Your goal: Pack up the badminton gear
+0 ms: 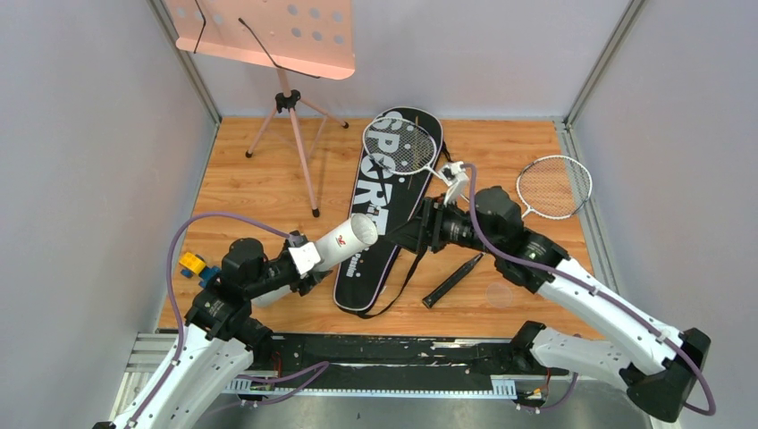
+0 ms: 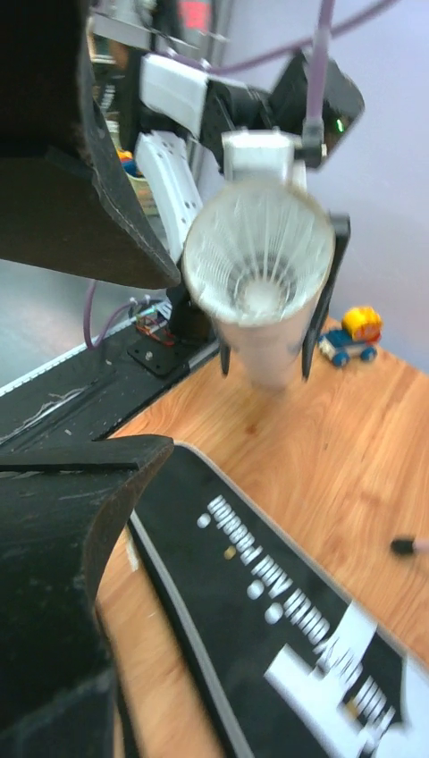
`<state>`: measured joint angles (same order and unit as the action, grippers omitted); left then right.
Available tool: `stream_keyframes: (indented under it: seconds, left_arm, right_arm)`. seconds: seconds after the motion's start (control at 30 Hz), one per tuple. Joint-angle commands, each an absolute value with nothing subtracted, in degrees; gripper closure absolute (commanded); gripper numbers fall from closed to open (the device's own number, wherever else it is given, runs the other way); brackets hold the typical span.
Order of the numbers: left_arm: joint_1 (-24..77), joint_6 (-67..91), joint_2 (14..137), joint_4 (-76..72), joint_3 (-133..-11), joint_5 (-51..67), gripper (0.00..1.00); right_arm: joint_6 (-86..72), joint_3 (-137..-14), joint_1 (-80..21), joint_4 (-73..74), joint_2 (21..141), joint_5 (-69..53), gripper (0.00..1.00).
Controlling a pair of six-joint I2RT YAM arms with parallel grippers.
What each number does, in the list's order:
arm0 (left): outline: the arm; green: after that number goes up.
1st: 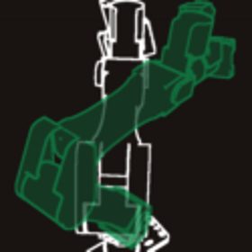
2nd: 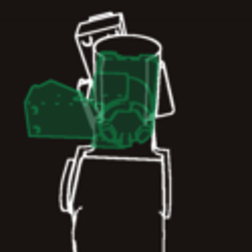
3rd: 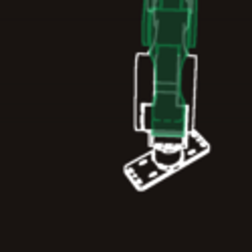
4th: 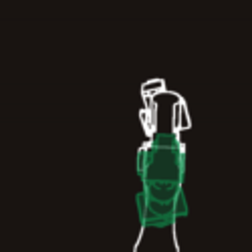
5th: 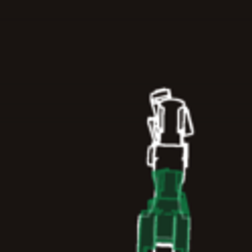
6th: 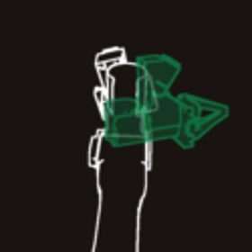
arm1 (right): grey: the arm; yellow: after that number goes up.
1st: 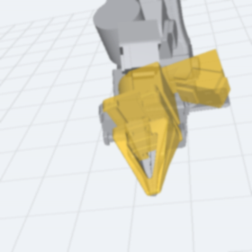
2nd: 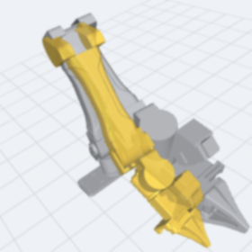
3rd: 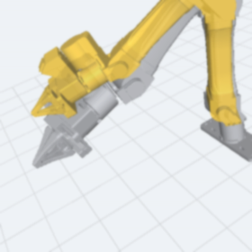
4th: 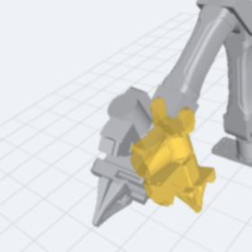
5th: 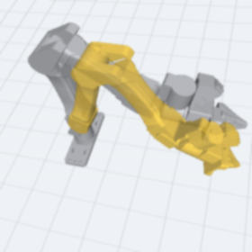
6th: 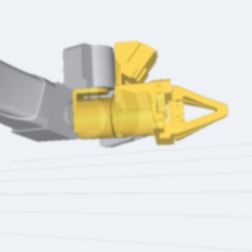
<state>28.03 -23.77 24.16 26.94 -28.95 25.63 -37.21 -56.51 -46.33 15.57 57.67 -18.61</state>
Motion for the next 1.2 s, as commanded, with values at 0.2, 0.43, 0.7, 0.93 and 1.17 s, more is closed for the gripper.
stream_keyframes:
  seconds: [0.2, 0.43, 0.7, 0.93, 1.17]
  left_arm:
    - [28.2, -24.7, 23.3, 23.0, -30.1, 26.9, 0.38]
    - [28.2, -24.5, 23.4, 23.0, -30.1, 27.0, 0.38]
    - [28.2, -24.5, 23.3, 23.0, -30.0, 26.9, 0.38]
    - [28.2, -24.5, 23.3, 23.0, -30.1, 26.9, 0.38]
    - [28.2, -24.5, 23.2, 23.0, -30.1, 26.9, 0.38]
  right_arm:
    - [-57.8, -43.0, -46.4, 33.5, 47.1, 13.6, 0.49]
    - [-82.1, -39.2, -46.4, 58.1, 50.0, 25.8, 0.53]
    - [-94.4, -34.2, -46.2, 63.5, 50.6, 29.6, 0.58]
    - [-95.2, -33.4, -46.0, 63.6, 53.8, 33.3, 0.59]
    - [-92.4, -34.1, -46.0, 61.2, 59.6, 34.9, 0.59]
